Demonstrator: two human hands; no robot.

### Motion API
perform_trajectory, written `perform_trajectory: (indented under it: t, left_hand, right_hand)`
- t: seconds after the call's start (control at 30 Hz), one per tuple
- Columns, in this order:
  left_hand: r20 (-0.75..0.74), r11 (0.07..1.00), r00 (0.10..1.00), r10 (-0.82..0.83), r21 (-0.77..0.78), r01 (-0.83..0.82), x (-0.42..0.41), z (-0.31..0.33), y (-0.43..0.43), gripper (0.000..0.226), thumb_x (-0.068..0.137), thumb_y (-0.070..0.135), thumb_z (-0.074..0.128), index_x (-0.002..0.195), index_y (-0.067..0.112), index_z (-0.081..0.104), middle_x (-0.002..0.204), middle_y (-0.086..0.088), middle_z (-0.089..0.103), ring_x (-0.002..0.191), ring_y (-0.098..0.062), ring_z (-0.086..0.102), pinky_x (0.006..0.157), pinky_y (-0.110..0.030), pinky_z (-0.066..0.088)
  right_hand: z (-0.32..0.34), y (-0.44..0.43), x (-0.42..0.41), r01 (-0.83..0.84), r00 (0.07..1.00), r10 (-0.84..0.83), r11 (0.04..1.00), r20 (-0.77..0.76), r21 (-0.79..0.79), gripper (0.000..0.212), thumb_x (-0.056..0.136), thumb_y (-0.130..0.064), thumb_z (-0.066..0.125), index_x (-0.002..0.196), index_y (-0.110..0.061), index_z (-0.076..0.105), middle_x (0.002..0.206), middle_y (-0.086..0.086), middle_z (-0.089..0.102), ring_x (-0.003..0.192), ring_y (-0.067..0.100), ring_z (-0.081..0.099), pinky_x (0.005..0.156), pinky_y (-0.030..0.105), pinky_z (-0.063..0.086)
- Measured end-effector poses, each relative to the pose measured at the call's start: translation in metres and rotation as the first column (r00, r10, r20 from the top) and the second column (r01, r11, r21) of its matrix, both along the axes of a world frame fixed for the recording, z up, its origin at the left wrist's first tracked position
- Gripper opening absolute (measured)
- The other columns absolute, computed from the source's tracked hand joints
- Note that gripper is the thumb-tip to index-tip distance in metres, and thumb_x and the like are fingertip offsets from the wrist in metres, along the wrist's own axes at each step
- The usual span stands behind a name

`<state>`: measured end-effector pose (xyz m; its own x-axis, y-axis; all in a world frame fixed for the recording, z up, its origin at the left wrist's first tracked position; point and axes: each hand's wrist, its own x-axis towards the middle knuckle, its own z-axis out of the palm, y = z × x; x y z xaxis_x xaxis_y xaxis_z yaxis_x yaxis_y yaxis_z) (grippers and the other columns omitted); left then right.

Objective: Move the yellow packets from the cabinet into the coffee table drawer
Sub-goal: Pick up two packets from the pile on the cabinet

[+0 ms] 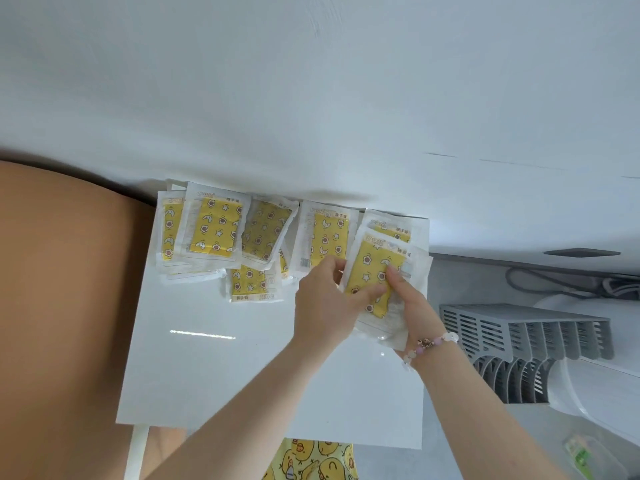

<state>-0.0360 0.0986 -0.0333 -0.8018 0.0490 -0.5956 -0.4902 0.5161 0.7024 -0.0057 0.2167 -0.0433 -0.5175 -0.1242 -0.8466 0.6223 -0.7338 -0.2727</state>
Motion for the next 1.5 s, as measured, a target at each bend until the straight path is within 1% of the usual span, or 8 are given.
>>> perform_trajectory:
  t: [0.23,0.43,0.6,0.83,0.97,1.1,1.23,1.5]
  left_hand:
    - [0.095,0.995,0.995,-0.030,0.099,0.021,-0.019,-0.005,-0.022,0.031,0.078,0.027,0.076,0.093,0.019,0.050,0.089,0.006,0.070,0.057,0.007,0.062,0.051,-0.008,0.043]
    - [0.345,0.915,0.938,0.041,0.363,-0.174,-0.024,-0.009,-0.062,0.039,0.078,0.004,0.073,0.114,0.010,0.057,0.106,-0.006,0.071,0.095,-0.023,0.067,0.079,-0.031,0.054]
    - [0.429,0.885,0.902,-0.041,0.434,-0.166,-0.014,-0.015,-0.071,0.048,0.062,0.017,0.074,0.108,0.019,0.064,0.106,-0.002,0.072,0.101,-0.021,0.067,0.095,-0.040,0.045]
    - [0.338,0.913,0.941,-0.029,0.393,-0.113,-0.005,-0.017,-0.050,0.020,0.074,0.000,0.075,0.086,0.015,0.070,0.085,0.001,0.074,0.076,-0.009,0.069,0.068,-0.018,0.053]
    - [0.258,0.929,0.966,0.028,0.349,-0.120,-0.001,-0.016,-0.045,0.022,0.074,0.003,0.077,0.090,0.017,0.071,0.089,0.002,0.075,0.083,-0.009,0.070,0.073,-0.021,0.050]
    - [0.284,0.905,0.953,0.103,0.370,-0.208,0.003,-0.016,-0.045,0.036,0.076,0.000,0.074,0.106,0.010,0.058,0.090,0.002,0.071,0.071,-0.001,0.068,0.058,-0.013,0.049]
    - [0.466,0.800,0.874,0.138,0.468,-0.376,0.003,-0.020,-0.053,0.042,0.081,-0.001,0.064,0.120,0.009,0.055,0.111,-0.008,0.069,0.100,-0.020,0.067,0.086,-0.034,0.053]
    - [0.639,0.635,0.740,0.209,0.487,-0.599,0.006,-0.023,-0.061,0.046,0.079,0.009,0.061,0.125,0.009,0.056,0.110,-0.011,0.069,0.100,-0.028,0.066,0.083,-0.043,0.054]
  right_hand:
    - [-0.006,0.011,0.006,0.017,0.999,-0.016,0.999,-0.028,0.043,0.045,0.085,-0.031,0.054,0.126,-0.014,0.058,0.120,0.012,0.065,0.108,0.031,0.064,0.091,0.044,0.049]
    - [-0.015,0.019,0.009,0.055,0.998,-0.058,0.995,0.031,0.081,0.025,0.089,-0.017,0.046,0.100,-0.017,0.068,0.093,0.006,0.073,0.078,0.025,0.071,0.074,0.040,0.051]
    - [-0.013,0.019,0.009,-0.038,0.998,0.031,0.992,0.055,0.124,0.021,0.088,-0.016,0.055,0.103,-0.015,0.069,0.096,0.008,0.074,0.081,0.025,0.072,0.073,0.040,0.054]
    - [-0.016,0.005,0.014,-0.094,0.996,0.091,0.974,0.022,0.206,0.037,0.072,-0.020,0.069,0.109,-0.015,0.070,0.113,0.012,0.069,0.106,0.032,0.065,0.096,0.055,0.046]
    - [-0.016,0.002,0.014,-0.043,0.998,0.048,0.988,-0.030,0.147,0.047,0.074,-0.017,0.070,0.120,-0.009,0.064,0.120,0.015,0.065,0.111,0.032,0.062,0.100,0.055,0.043]
    - [-0.014,0.003,0.011,-0.007,0.998,0.013,0.995,-0.060,0.097,0.047,0.076,-0.027,0.066,0.122,-0.015,0.063,0.120,0.011,0.066,0.109,0.028,0.064,0.095,0.047,0.049]
    - [-0.011,0.006,0.012,0.051,0.996,-0.045,0.996,-0.072,0.073,0.031,0.074,-0.031,0.062,0.102,-0.022,0.072,0.105,0.005,0.071,0.091,0.022,0.070,0.078,0.037,0.055]
    - [-0.011,0.004,0.020,-0.038,0.999,0.031,0.977,0.035,0.210,0.016,0.087,-0.017,0.060,0.099,-0.020,0.071,0.096,0.004,0.074,0.090,0.026,0.068,0.089,0.046,0.051]
